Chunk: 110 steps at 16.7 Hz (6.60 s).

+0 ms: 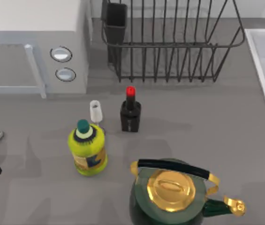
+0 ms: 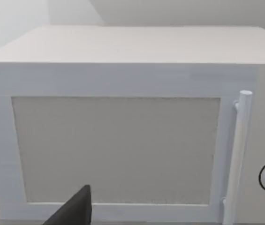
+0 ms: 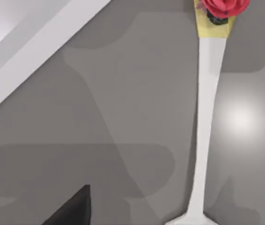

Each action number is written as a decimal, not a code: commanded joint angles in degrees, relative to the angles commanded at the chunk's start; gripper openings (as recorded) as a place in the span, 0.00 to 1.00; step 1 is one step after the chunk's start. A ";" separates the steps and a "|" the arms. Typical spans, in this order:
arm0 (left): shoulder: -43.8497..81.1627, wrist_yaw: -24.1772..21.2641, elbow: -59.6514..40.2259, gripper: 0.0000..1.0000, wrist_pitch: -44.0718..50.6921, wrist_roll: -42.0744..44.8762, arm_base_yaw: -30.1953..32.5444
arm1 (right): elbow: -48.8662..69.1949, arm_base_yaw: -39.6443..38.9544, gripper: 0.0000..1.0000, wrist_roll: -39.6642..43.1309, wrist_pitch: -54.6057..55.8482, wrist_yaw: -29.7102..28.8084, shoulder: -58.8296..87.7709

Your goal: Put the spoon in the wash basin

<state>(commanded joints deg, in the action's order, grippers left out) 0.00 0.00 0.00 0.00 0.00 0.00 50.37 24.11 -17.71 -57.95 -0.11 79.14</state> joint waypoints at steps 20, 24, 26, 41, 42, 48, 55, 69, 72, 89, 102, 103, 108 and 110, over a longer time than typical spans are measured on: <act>0.00 0.00 0.00 1.00 0.00 0.00 0.00 | -12.14 0.72 1.00 -1.01 24.38 0.00 15.19; 0.00 0.00 0.00 1.00 0.00 0.00 0.00 | -12.26 0.73 1.00 -1.02 24.58 0.00 15.29; 0.00 0.00 0.00 1.00 0.00 0.00 0.00 | -12.26 0.73 0.85 -1.02 24.58 0.00 15.29; 0.00 0.00 0.00 1.00 0.00 0.00 0.00 | -12.26 0.73 0.00 -1.02 24.58 0.00 15.29; 0.00 0.00 0.00 1.00 0.00 0.00 0.00 | -12.26 0.73 0.00 -1.02 24.58 0.00 15.29; 0.00 0.00 0.00 1.00 0.00 0.00 0.00 | -9.39 0.59 0.00 -1.00 19.44 -0.61 10.83; 0.00 0.00 0.00 1.00 0.00 0.00 0.00 | 1.41 0.75 0.00 -0.70 0.51 -0.60 4.64; 0.00 0.00 0.00 1.00 0.00 0.00 0.00 | 14.62 -0.29 0.00 -2.76 -9.08 -0.68 9.51; 0.00 0.00 0.00 1.00 0.00 0.00 0.00 | 27.35 -1.97 0.00 -4.85 -13.80 -0.79 19.49; 0.00 0.00 0.00 1.00 0.00 0.00 0.00 | 114.04 -14.47 0.00 -16.98 -39.36 -1.31 76.73; 0.00 0.00 0.00 1.00 0.00 0.00 0.00 | 105.94 -14.91 0.00 -17.21 -32.59 -1.28 74.43; 0.00 0.00 0.00 1.00 0.00 0.00 0.00 | 102.61 -14.97 0.00 -17.21 -30.65 -1.26 73.56; 0.00 0.00 0.00 1.00 0.00 0.00 0.00 | 90.72 -15.10 0.00 -17.41 -22.60 -1.24 70.16; 0.00 0.00 0.00 1.00 0.00 0.00 0.00 | 90.05 -15.10 0.00 -17.44 -21.98 -1.25 69.92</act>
<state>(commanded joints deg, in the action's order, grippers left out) 0.00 0.00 0.00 0.00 0.00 0.00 140.42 9.01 -35.15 -79.93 -1.36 149.06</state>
